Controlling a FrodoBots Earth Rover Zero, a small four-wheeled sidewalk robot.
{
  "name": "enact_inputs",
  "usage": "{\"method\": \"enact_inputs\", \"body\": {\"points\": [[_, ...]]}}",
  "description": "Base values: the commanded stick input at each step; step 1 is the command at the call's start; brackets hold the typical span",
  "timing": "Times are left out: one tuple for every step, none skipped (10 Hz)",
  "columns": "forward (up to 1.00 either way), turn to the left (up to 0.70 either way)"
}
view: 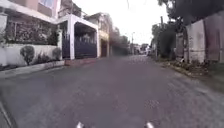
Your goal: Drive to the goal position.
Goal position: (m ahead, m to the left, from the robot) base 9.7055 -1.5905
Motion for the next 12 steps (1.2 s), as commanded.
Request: {"method": "enact_inputs", "body": {"points": [[0.85, 0.0], [0.85, -0.1], [0.85, -0.33], [0.85, -0.21], [0.85, -0.09], [0.85, 0.0], [0.85, 0.0], [0.85, 0.0], [0.85, 0.0], [0.85, 0.0], [0.85, 0.0], [0.85, 0.0]]}}
